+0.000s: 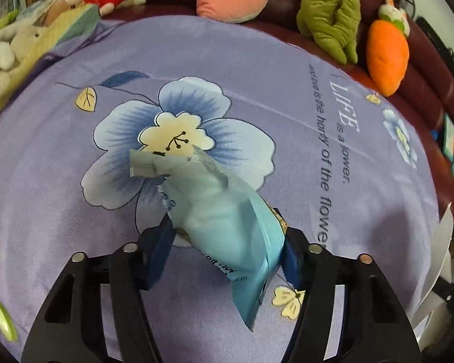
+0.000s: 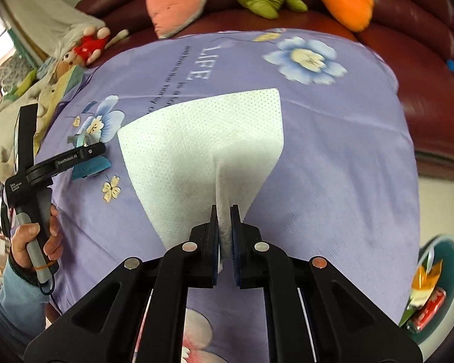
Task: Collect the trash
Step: 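Carry the blue wrapper and paper towel over the teal bin with both tools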
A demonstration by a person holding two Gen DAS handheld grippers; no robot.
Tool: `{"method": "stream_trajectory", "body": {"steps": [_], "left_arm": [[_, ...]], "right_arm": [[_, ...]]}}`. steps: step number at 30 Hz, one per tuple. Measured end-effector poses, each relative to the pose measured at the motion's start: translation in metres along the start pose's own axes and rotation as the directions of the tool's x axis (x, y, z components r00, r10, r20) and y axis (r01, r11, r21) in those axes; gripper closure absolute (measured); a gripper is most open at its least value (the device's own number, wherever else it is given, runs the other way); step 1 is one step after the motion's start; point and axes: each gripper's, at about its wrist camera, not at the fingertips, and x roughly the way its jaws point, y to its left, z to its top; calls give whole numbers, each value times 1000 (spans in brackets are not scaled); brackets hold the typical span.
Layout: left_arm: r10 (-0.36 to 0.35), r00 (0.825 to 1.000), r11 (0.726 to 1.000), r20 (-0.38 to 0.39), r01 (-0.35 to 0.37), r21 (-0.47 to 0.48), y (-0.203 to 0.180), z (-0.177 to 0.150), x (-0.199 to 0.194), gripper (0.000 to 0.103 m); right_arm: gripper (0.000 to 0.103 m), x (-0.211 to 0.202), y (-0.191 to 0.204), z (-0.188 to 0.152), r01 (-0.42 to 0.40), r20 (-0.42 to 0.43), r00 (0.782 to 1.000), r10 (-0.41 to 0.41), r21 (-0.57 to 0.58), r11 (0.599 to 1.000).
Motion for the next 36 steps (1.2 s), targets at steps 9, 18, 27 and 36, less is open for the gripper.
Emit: {"method": "stream_trajectory", "body": {"steps": [9, 18, 27, 36], "left_arm": [[-97, 994, 979, 46, 87, 182, -66, -26, -54, 57], [-290, 956, 867, -39, 280, 412, -200, -78, -88, 57], [-385, 907, 705, -173, 410, 579, -341, -148, -99, 57], [-364, 879, 587, -309, 474, 656, -436, -214, -78, 56]], "right_arm": [[96, -45, -62, -26, -20, 85, 996, 10, 118, 993], [96, -115, -155, -81, 12, 182, 981, -69, 298, 954], [96, -182, -256, -156, 82, 213, 955, -205, 474, 877], [95, -189, -318, -206, 52, 215, 952, -217, 587, 808]]}}
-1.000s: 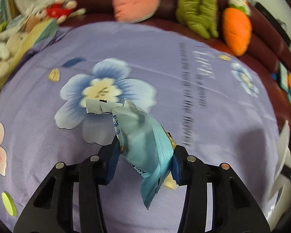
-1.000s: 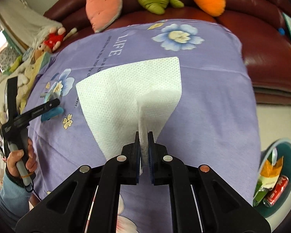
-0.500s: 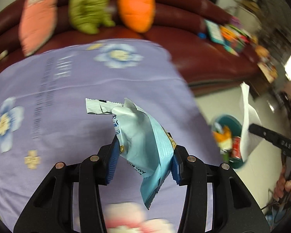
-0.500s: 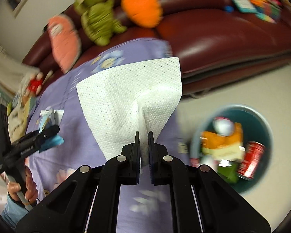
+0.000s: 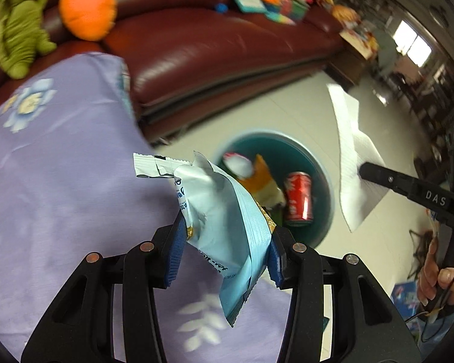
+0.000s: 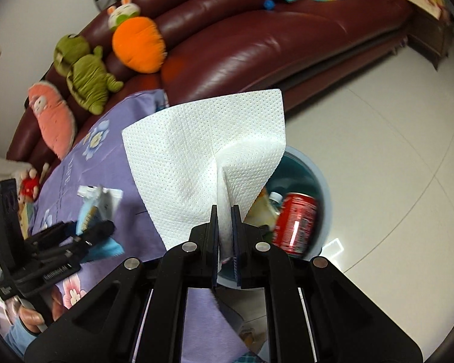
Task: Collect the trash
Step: 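Carry the blue wrapper and paper towel over the teal bin with both tools, then open the right tool to drop the paper towel while the left tool drops the wrapper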
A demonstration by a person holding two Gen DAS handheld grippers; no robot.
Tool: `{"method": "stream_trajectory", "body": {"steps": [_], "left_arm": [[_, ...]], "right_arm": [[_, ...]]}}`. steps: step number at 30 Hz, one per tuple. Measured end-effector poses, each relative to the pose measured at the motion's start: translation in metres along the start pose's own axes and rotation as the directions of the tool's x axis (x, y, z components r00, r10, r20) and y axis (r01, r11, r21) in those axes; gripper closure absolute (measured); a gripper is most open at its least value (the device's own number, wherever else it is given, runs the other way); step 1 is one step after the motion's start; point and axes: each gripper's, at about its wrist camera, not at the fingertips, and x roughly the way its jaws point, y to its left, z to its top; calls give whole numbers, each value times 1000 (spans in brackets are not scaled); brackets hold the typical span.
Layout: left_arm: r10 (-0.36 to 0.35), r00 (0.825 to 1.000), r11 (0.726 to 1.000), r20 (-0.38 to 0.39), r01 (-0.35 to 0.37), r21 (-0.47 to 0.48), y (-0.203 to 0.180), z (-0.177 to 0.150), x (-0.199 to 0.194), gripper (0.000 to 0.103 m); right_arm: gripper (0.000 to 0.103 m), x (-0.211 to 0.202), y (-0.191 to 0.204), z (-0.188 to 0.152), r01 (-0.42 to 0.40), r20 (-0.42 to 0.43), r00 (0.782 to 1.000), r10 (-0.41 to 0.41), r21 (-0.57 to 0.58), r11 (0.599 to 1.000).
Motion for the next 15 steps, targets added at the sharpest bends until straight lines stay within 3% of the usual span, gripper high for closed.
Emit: {"method": "stream_trajectory", "body": {"steps": [6, 15], "left_arm": [[-15, 998, 999, -59, 18, 43, -27, 0, 34, 56], [-4, 997, 1000, -76, 6, 24, -18, 8, 49, 56]], "right_arm": [[93, 14, -29, -8, 3, -38, 999, -1, 49, 999], [93, 61, -36, -3, -4, -110, 994, 9, 50, 999]]}}
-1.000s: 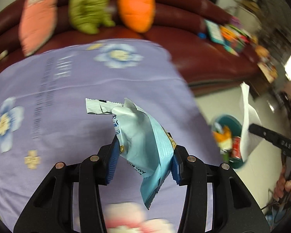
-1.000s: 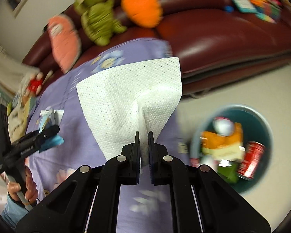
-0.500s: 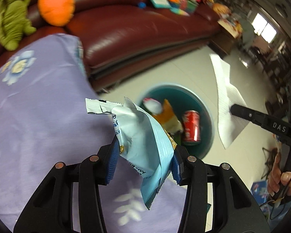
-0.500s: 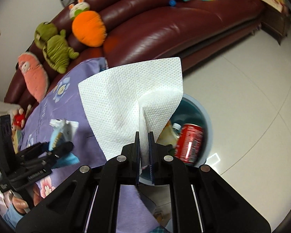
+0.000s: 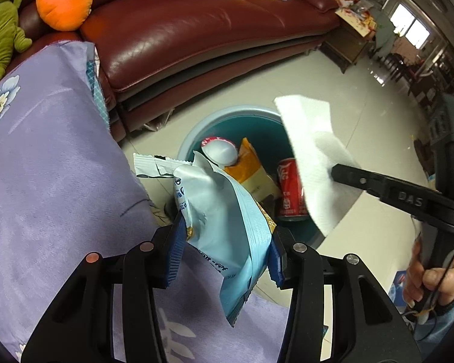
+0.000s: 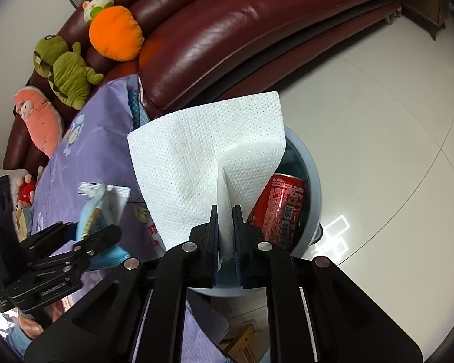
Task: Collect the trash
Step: 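Open the right tool to drop the paper towel while the left tool drops the wrapper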
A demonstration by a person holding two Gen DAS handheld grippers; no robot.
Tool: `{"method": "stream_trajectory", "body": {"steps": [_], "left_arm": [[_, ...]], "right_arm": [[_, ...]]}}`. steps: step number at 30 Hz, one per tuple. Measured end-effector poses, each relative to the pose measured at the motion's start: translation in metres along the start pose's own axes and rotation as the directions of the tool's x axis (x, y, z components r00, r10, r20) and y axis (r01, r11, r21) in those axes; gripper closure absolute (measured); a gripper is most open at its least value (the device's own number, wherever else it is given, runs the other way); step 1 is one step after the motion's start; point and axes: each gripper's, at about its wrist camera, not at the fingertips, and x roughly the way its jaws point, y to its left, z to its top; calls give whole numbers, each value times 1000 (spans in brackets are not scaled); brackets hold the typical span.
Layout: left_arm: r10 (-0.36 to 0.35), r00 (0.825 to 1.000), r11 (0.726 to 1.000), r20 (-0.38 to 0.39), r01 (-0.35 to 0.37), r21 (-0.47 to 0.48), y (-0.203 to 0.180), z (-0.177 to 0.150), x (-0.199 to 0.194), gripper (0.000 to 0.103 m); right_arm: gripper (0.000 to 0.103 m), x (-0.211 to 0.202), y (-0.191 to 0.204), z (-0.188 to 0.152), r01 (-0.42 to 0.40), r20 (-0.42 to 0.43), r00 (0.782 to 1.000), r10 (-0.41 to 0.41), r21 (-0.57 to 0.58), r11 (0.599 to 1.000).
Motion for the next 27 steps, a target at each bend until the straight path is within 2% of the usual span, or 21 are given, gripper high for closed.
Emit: {"method": "stream_trajectory", "body": {"steps": [5, 6, 7, 8, 9, 11, 13, 16, 27], "left_arm": [[-7, 1000, 1000, -8, 7, -11, 6, 2, 3, 56], [-10, 1000, 1000, -12, 10, -13, 6, 3, 5, 56], [-12, 1000, 1000, -15, 12, -13, 7, 3, 7, 56], [-13, 1000, 1000, -18, 13, -13, 7, 3, 9, 56], [-14, 1000, 1000, -21, 14, -11, 7, 3, 10, 55], [-19, 999, 1000, -26, 19, -11, 6, 3, 12, 55], [-25, 999, 1000, -28, 25, -9, 4, 3, 14, 55], [-31, 999, 1000, -27, 31, -1, -1, 3, 14, 55], [-62, 998, 998, -30, 62, 9, -15, 5, 20, 54]], "right_arm": [[89, 31, -1, 7, -3, -55, 998, 3, 7, 1000], [78, 35, -3, 7, -7, -65, 998, 8, 15, 1000], [55, 38, -5, 7, -10, -67, 998, 12, 28, 1000], [47, 37, -5, 7, -7, -61, 998, 9, 33, 999], [45, 36, -7, 7, -4, -55, 998, 6, 34, 999], [44, 32, -11, 7, -1, -49, 999, 3, 45, 999], [36, 26, -16, 6, 12, -40, 999, -10, 60, 998], [31, 13, -21, 4, 32, -19, 999, -31, 74, 997], [27, -15, -25, -5, 69, 22, 997, -71, 96, 993]]}}
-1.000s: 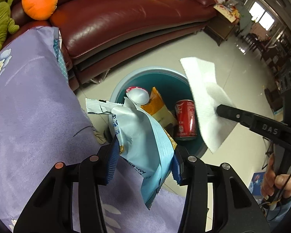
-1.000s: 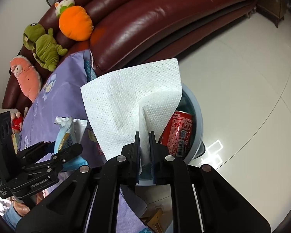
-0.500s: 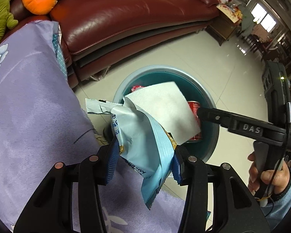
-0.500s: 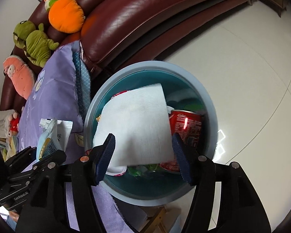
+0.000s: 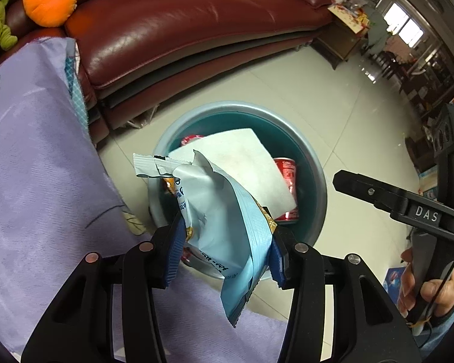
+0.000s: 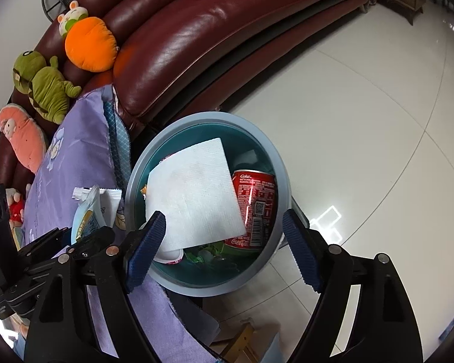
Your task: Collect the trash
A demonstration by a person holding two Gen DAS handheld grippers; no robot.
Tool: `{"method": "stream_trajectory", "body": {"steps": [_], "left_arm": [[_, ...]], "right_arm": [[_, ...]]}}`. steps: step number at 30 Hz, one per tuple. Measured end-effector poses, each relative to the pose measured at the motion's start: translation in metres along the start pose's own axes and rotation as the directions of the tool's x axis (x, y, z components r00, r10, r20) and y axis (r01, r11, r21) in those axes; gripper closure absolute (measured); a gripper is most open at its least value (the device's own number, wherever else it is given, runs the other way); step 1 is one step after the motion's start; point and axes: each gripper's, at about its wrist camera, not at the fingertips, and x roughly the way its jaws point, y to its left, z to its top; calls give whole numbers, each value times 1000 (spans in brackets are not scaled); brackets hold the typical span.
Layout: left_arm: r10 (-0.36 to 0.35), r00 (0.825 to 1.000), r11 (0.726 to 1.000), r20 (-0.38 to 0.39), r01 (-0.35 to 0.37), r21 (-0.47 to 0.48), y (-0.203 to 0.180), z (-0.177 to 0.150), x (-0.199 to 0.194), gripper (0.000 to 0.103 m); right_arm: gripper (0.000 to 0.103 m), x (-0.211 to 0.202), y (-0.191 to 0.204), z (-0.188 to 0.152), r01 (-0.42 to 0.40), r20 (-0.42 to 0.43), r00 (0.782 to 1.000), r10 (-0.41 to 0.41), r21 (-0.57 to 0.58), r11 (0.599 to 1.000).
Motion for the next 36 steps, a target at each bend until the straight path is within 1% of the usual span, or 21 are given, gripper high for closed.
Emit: {"method": "stream_trajectory", "body": {"steps": [2, 4, 5, 7, 10, 11, 12, 17, 18, 19, 20, 23, 26, 30, 33, 36], "left_arm": [[-9, 1000, 1000, -8, 9, 11, -4, 0, 4, 53], [-10, 1000, 1000, -13, 11, 17, -8, 0, 6, 42], [-5, 1000, 1000, -12, 5, 17, -9, 1, 8, 40], [8, 1000, 1000, -16, -8, 11, -9, 3, 11, 29], [25, 1000, 1000, -19, -25, -16, -2, 5, 13, 26], [25, 1000, 999, -19, -25, -28, 2, 4, 12, 24], [27, 999, 999, -18, -27, -35, 5, 4, 11, 18], [43, 999, 998, 8, -43, -45, 14, 0, 0, 17], [46, 999, 998, 11, -45, -46, 14, -1, -3, 17], [49, 999, 998, 14, -48, -47, 15, -3, -5, 16], [51, 999, 997, 17, -50, -53, 16, -5, -8, 16], [54, 998, 996, 25, -52, -69, 20, -9, -17, 15], [66, 996, 995, 52, -61, -85, 23, -15, -31, 15], [98, 990, 990, 99, -87, -107, 32, -26, -58, 14], [115, 984, 988, 136, -99, -118, 36, -34, -77, 9], [132, 977, 985, 168, -111, -130, 42, -43, -97, 9]], "right_arm": [[27, -4, -2, 0, 5, 6, 1000, -5, 9, 1000], [27, -5, -2, -1, 6, 8, 1000, -6, 11, 1000], [27, -6, -3, -1, 8, 9, 1000, -9, 13, 1000], [27, -7, -2, -2, 15, 8, 1000, -15, 13, 1000], [27, -7, -2, -4, 23, -2, 1000, -23, 14, 1000], [27, -6, -2, -5, 28, -5, 1000, -28, 14, 1000], [27, -6, -2, -6, 30, -7, 1000, -30, 13, 999], [27, -6, 2, -8, 46, -14, 999, -45, 11, 999], [25, -7, 4, -8, 46, -17, 999, -46, 8, 999], [19, -8, 6, -9, 48, -18, 999, -48, 4, 999], [18, -9, 9, -10, 52, -20, 998, -52, -5, 999], [17, -12, 18, -12, 60, -25, 998, -60, -35, 998], [15, -18, 27, -16, 59, -29, 998, -61, -54, 997], [14, -30, 44, -22, 75, -14, 997, -77, -98, 992], [13, -42, 56, -28, 75, 0, 997, -75, -130, 989], [12, -53, 71, -34, 85, 19, 996, -83, -170, 982]]}}
